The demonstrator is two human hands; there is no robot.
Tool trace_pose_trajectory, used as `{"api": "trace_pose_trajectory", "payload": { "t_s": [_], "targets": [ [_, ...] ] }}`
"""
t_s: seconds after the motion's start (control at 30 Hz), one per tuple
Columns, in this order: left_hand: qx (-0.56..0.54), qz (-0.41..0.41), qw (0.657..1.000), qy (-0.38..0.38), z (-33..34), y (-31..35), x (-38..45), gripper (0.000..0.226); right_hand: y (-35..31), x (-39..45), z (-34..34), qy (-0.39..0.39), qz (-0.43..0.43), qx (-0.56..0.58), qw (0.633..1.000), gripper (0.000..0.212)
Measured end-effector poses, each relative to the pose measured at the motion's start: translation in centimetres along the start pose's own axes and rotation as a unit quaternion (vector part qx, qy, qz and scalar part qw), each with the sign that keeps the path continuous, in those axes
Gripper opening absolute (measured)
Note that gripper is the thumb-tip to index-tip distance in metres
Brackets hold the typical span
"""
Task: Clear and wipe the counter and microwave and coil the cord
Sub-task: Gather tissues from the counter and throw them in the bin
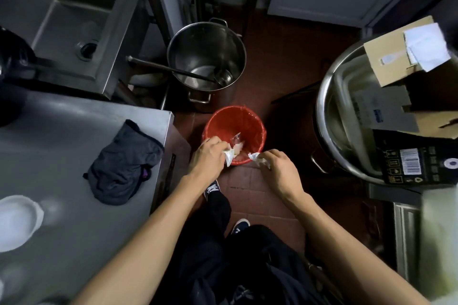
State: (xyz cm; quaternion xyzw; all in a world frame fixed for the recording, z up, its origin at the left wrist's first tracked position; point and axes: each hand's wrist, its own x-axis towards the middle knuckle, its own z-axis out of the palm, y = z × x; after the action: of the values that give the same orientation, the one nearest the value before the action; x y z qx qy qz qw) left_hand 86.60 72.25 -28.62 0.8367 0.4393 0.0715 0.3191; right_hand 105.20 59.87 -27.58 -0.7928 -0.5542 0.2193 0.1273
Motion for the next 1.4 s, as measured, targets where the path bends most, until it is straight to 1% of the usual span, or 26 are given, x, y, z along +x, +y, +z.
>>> {"api": "trace_pose_trajectory", "payload": {
  "t_s": [0.13,0.23,0.37,0.43,0.53,0.7,0.9,1.0,1.1,1.2,1.33,1.4],
  "targets": [
    [-0.011,-0.011,1.000,-0.019,0.6,-1.7,3.2,0.028,0.5,3.3,0.9,-0.020,0.032,0.005,0.999,0.022],
    [-0.018,-0.040,0.998,-0.035,1.9,-2.7,5.2,0.027,1.5,5.3,2.4,-0.044,0.063,0.017,0.997,0.022],
    [-0.027,-0.073,0.995,-0.059,5.3,-4.0,8.0,0.025,4.1,7.7,5.6,-0.086,0.096,0.029,0.991,0.021],
    [-0.028,-0.092,0.993,-0.067,8.0,-5.3,9.8,0.025,6.2,9.3,8.1,-0.108,0.102,0.037,0.988,0.021],
    [-0.031,-0.122,0.988,-0.088,10.8,-7.0,11.4,0.026,8.5,11.3,11.0,-0.138,0.102,0.047,0.984,0.026],
    [-0.031,-0.157,0.980,-0.117,18.6,-11.5,15.1,0.024,13.9,15.4,18.6,-0.172,0.105,0.071,0.977,0.029],
    [-0.015,-0.174,0.973,-0.152,27.2,-17.0,18.5,0.027,19.2,19.8,27.1,-0.182,0.083,0.066,0.977,0.026],
    [-0.010,-0.175,0.973,-0.149,30.4,-19.6,19.7,0.027,21.1,21.7,30.8,-0.186,0.080,0.064,0.977,0.023],
    [-0.012,-0.180,0.972,-0.148,32.9,-21.9,20.5,0.026,22.2,23.1,33.8,-0.180,0.082,0.061,0.978,0.028],
    [-0.022,-0.195,0.971,-0.137,34.6,-23.4,20.8,0.030,22.8,23.9,35.7,-0.196,0.091,0.054,0.975,0.032],
    [-0.012,-0.198,0.969,-0.146,34.9,-23.5,20.2,0.031,22.8,23.6,36.8,-0.218,0.075,0.022,0.973,0.041],
    [0.000,-0.193,0.969,-0.155,34.2,-23.2,19.7,0.032,22.5,23.1,36.4,-0.222,0.076,0.013,0.972,0.042]
  ]
}}
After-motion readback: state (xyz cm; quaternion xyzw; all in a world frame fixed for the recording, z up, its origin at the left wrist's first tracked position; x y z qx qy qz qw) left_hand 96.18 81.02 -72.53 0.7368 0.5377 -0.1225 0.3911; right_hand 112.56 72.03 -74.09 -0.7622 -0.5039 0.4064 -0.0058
